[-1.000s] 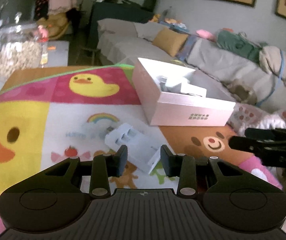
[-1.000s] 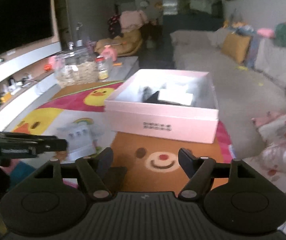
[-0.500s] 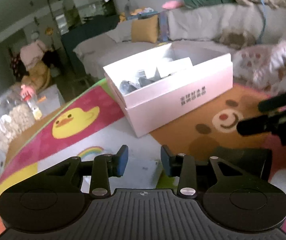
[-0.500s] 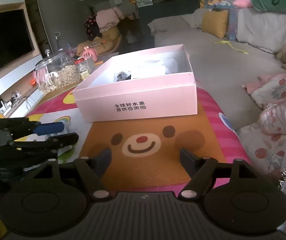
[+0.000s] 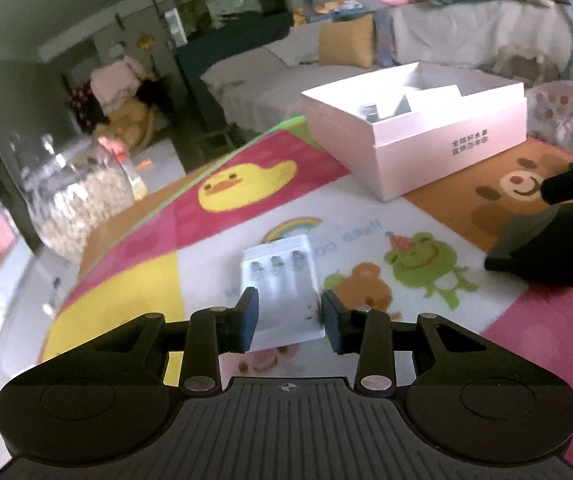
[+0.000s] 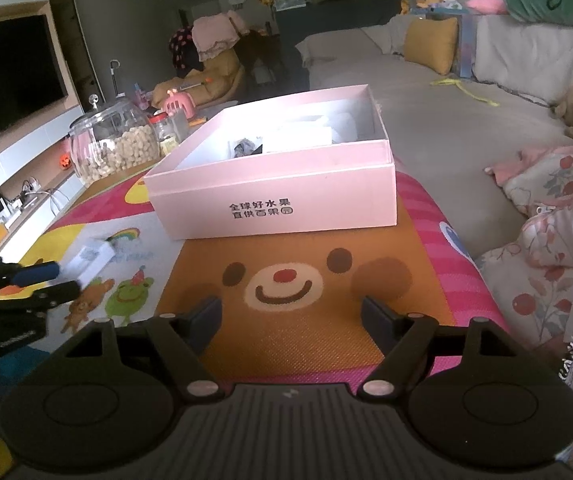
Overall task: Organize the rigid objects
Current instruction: 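Move the left tool to the white battery charger and close on it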
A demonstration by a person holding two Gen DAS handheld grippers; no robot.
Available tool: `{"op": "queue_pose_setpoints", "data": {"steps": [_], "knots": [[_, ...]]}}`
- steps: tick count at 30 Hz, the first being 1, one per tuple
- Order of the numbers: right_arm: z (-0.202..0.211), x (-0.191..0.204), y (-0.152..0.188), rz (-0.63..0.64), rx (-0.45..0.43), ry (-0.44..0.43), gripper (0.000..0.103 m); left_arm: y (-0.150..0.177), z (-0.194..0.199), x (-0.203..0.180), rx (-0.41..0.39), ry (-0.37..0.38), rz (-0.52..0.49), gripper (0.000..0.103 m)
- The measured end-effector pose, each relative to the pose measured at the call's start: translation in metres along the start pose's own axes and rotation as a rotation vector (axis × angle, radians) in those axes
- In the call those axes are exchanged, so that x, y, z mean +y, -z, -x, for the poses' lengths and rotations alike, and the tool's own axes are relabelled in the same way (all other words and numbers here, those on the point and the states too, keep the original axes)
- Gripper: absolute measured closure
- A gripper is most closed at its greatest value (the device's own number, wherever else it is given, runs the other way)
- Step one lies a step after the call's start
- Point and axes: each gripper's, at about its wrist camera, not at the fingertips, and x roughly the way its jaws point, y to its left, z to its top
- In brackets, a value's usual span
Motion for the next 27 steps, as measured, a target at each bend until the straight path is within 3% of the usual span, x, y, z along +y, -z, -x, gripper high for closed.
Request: {"op": "queue_pose_setpoints", "data": {"steps": [5,6,10,15,17,20,27], "knots": [[-0.002,0.005,0.000,0.025,0.007,0.017,0.024,0.000,-0.001,0.010,0.017,0.102,0.088,0.063],[-0.003,0.005,0.000,0.028,0.008,0.019,0.023,0.000,-0.002,0.010,0.023,0.123,0.108,0.059],[-0.004,0.007,0.000,0.038,0.012,0.023,0.022,0.000,-0.001,0.004,0.024,0.130,0.114,0.047],[-0.004,0.009,0.001,0.050,0.015,0.029,0.021,0.000,-0.001,0.008,0.018,0.143,0.155,0.046],[-0.004,0.009,0.001,0.048,0.014,0.028,0.021,0.001,0.001,0.014,0.003,0.129,0.216,0.049],[-0.004,0.009,0.001,0.049,0.015,0.028,0.021,0.002,0.001,0.017,-0.003,0.029,0.218,0.053],[-0.004,0.010,0.001,0.050,0.016,0.026,0.020,0.002,-0.005,0.031,0.035,-0.011,0.276,0.054]]}}
